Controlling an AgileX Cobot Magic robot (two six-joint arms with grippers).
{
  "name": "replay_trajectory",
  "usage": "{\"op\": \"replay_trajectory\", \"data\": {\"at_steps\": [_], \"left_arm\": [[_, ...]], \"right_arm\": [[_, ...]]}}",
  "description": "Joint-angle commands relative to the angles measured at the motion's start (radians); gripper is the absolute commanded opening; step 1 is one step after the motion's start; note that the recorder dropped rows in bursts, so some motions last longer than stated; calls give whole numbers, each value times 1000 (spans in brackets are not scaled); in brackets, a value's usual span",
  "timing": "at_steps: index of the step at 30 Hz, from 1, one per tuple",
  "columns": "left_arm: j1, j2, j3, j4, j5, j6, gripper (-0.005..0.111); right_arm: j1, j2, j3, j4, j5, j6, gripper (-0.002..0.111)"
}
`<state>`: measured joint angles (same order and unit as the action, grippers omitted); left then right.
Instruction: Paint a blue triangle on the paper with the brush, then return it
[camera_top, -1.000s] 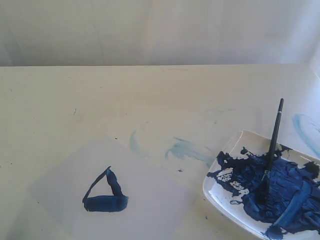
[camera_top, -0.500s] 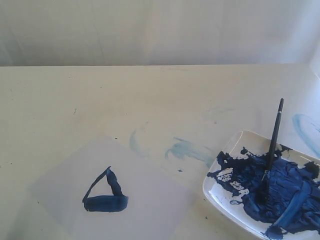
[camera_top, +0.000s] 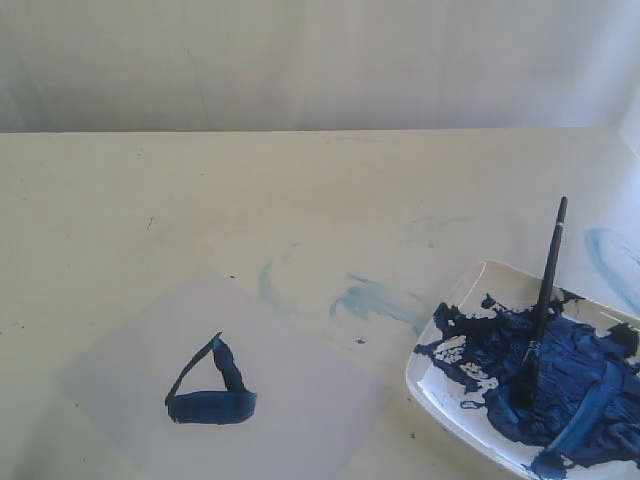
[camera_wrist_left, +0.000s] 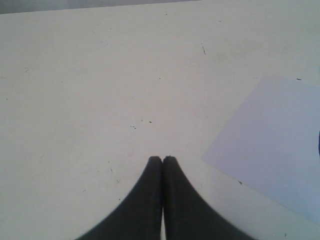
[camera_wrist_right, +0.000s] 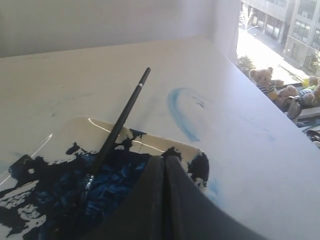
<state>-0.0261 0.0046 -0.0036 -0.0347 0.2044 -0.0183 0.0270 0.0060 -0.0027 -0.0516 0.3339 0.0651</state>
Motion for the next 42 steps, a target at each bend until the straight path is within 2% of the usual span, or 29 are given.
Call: {"op": "replay_trajectory", "data": {"at_steps": [1,5,42], "left_arm": [[4,-5,4,-1,-2,-5,0],[4,-5,4,-1,-2,-5,0],[4,-5,4,-1,-2,-5,0]], "right_arm": [[92,-6,3,-11,-3,-9,0],[145,-6,3,-9,-3,-9,0],[146,-6,3,-2,1,-9,0]]}}
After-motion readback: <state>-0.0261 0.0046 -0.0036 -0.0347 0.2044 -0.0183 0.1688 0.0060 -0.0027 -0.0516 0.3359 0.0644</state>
